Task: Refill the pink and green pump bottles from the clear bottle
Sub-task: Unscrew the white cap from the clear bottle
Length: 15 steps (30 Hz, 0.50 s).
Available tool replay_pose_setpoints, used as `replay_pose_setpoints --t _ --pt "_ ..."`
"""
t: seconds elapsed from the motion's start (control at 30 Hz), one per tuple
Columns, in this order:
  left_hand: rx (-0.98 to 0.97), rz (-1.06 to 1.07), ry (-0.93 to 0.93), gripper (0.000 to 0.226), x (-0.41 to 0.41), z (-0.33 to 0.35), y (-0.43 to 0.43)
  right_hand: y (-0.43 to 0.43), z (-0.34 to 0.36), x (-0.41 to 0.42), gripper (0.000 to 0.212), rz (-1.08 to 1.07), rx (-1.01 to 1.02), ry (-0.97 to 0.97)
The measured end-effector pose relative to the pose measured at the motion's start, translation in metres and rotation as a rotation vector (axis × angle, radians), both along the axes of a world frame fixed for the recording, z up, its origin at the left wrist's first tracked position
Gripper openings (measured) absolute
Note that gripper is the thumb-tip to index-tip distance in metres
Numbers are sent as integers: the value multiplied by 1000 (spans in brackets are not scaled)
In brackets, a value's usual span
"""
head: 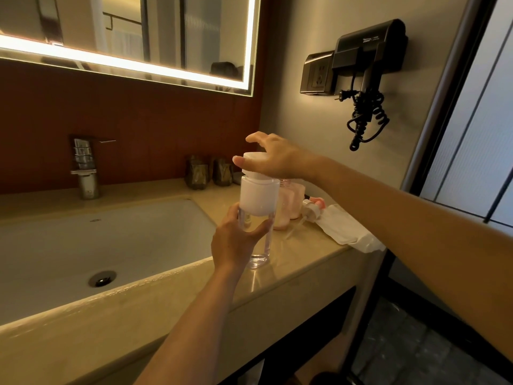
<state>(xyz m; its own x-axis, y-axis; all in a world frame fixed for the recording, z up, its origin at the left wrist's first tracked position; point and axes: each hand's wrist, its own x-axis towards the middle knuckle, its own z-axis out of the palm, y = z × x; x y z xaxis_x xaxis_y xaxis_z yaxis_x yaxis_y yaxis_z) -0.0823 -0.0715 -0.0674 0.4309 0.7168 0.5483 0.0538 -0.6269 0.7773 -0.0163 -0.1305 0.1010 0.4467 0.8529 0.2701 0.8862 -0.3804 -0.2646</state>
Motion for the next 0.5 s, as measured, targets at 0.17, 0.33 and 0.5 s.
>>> replay_pose_setpoints --t 0.17,0.33,0.5 --pt "-5 -3 -4 68 0 1 -1 3 -8 2 72 -123 -3 -219" --pt "-10 2 -9 67 -1 1 -1 0 -9 7 60 80 67 -40" --pt "-13 -6 -16 67 0 0 -1 -1 -5 7 76 -22 83 -160"
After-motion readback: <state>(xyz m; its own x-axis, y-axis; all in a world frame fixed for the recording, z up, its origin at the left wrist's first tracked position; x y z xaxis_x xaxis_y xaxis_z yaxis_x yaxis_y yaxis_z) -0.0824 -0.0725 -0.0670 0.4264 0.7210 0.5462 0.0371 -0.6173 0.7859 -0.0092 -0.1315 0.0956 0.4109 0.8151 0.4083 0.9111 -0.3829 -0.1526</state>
